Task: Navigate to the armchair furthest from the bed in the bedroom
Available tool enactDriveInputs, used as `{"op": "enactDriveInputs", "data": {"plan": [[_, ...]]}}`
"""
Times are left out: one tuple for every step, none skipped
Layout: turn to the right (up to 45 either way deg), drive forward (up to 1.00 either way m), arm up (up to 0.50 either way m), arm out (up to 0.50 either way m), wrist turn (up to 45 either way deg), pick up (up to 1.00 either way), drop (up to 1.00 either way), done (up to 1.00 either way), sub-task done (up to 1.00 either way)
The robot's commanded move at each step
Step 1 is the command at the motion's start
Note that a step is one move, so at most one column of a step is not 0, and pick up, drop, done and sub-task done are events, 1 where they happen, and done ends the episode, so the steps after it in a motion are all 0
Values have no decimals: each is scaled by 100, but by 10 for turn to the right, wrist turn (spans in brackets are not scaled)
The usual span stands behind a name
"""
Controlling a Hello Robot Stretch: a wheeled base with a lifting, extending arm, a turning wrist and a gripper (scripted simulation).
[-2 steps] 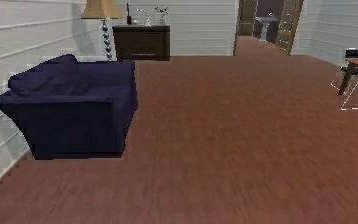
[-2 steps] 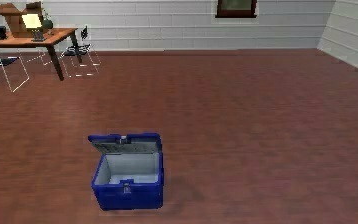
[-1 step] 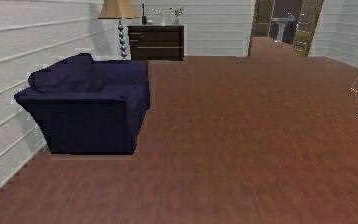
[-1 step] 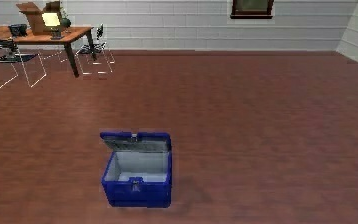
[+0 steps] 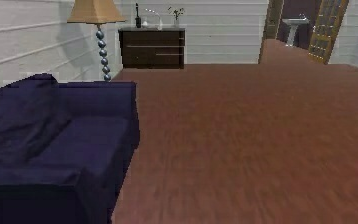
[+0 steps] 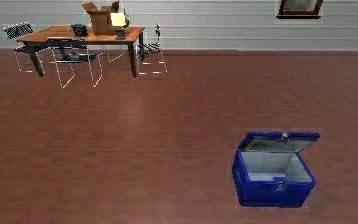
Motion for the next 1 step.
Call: {"op": "enactDriveInputs", "data": {"plan": [[-30, 0, 0, 0, 0, 0, 0, 0, 0]]}}
